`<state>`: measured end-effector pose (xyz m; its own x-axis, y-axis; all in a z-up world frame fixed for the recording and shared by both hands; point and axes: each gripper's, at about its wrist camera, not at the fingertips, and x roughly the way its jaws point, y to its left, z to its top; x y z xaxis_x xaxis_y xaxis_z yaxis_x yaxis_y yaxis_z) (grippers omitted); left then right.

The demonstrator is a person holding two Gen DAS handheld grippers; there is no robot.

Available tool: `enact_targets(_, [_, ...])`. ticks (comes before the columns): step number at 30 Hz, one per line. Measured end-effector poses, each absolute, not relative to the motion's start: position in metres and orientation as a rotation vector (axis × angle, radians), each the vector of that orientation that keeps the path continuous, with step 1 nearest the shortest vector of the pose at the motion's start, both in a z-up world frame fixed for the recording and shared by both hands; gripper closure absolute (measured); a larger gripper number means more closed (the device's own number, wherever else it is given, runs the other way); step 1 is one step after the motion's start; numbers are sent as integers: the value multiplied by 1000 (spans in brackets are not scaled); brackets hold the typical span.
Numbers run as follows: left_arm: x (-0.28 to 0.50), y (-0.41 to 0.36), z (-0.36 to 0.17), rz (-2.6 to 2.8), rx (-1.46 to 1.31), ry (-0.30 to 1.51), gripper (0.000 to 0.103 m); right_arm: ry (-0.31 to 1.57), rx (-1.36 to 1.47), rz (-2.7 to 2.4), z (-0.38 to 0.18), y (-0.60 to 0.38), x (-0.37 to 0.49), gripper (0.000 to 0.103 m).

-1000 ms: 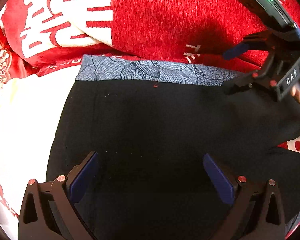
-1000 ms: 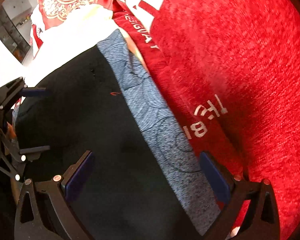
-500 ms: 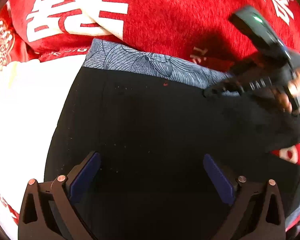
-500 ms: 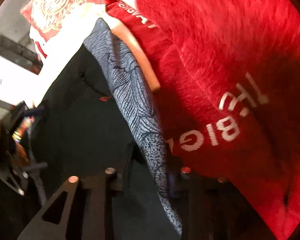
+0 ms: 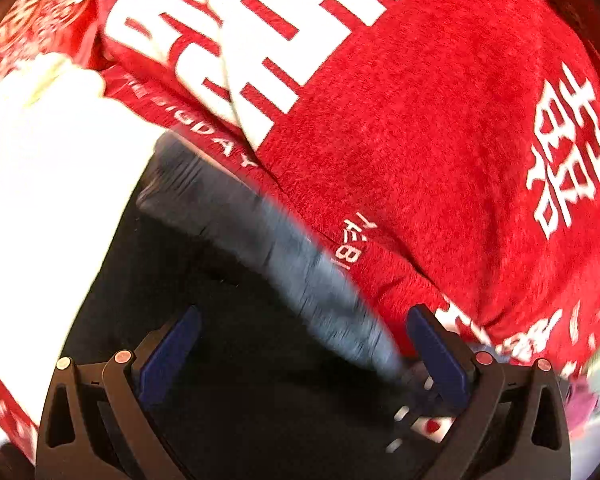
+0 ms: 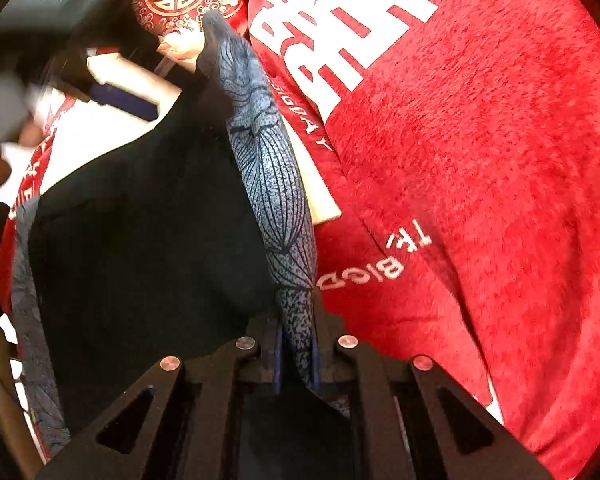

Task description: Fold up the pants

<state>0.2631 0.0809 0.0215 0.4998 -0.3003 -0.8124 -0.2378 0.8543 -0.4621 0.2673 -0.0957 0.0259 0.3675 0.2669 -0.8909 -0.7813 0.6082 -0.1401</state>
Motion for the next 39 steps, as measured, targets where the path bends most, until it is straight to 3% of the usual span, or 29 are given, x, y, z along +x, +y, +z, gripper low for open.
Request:
enact_targets(5, [279,70,1,112,-622,1142,2,929,-652,683,20,-87,244,91])
enact_targets(6, [282,70,-4,141,-625,1147,12,929,-650,676,18,-87,242,91])
enact_targets(7, [284,70,-8,140,-627,1158,52,929,-648,670,17,-86,241,91])
enact_targets(8, [285,69,-16,120,-620,1202,72,935,-639,667,16,-89,240,91])
enact_targets(16, [230,77,5,21,-633,1105,77,930,-625,631,25,-93,232,92])
enact_targets(21, [169,87,24,-66,-594,1034,77,863,-676,595,52,-88,190,92])
enact_targets(25, [125,111,7,-134,-620,1040,77,847,-723,563,56,-70,137,92])
enact_targets(32, [89,159,-88,-150,-768,1162,77,985,-800,485,-26,-24,68,92])
enact_targets(39, [78,163,-76,-169,-728,1116,77,963,-814,355,-51,-10,69,91])
